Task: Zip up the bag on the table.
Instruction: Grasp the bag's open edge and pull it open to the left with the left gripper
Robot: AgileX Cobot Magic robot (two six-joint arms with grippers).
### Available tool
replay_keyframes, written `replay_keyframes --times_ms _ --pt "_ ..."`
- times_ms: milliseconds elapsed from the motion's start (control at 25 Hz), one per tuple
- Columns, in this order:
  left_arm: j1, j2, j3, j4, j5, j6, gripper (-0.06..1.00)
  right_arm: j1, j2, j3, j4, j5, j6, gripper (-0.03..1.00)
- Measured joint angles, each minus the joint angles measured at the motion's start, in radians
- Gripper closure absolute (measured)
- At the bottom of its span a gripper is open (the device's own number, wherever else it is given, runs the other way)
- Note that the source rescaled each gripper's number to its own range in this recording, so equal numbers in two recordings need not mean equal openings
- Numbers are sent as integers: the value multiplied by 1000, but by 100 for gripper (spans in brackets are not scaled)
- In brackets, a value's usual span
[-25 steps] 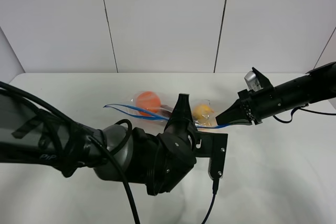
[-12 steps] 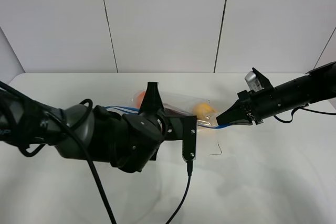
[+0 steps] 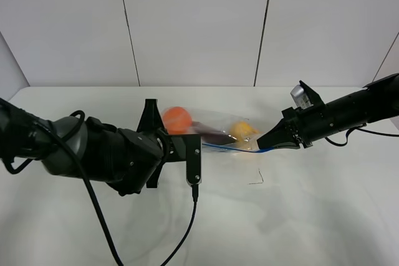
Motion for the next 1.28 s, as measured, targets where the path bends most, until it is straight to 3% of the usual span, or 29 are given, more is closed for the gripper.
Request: replay_keyframes --times_ms 480,1280 --pt "136 -5 0 0 -8 21 94 0 0 0 1 0 1 97" --pt "197 -7 0 0 -31 49 94 0 0 -1 2 0 1 97"
